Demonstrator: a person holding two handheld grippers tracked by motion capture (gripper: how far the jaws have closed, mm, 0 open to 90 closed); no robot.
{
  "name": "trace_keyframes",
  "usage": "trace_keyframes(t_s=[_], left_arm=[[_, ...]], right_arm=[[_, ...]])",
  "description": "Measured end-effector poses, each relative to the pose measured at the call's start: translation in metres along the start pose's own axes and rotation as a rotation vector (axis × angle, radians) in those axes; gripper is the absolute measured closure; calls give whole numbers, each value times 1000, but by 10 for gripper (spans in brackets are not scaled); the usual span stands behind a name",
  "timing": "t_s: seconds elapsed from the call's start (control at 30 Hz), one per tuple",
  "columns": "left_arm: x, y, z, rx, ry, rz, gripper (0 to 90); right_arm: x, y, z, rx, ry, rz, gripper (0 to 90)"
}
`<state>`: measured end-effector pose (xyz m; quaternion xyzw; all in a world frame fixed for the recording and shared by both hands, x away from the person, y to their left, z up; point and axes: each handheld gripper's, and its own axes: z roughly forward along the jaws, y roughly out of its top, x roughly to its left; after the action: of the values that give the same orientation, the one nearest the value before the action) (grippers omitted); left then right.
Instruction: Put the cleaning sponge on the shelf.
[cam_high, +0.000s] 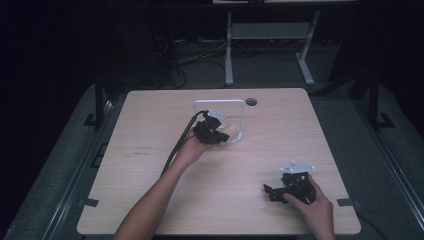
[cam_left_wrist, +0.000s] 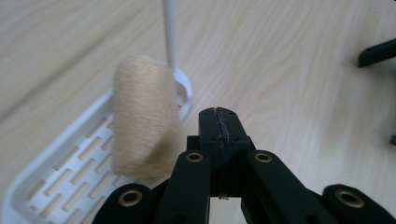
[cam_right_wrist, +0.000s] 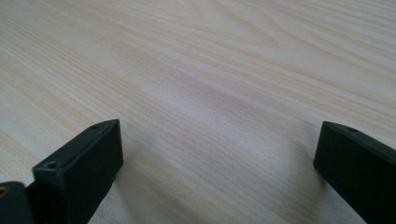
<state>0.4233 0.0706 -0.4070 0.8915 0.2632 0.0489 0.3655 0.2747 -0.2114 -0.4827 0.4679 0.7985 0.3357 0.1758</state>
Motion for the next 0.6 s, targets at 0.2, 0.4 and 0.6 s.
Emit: trace_keyframes(t_s=[0.2,0.4,0.6], left_arm=[[-5,-10,10,32,-13,10,899],[-2,-22,28,65,-2,0,899],[4,-25,36,74,31,-22,899]], right_arm=[[0,0,0,1,-2,-2,9],[0,0,0,1,-2,-2,9],[0,0,0,1,-2,-2,9]])
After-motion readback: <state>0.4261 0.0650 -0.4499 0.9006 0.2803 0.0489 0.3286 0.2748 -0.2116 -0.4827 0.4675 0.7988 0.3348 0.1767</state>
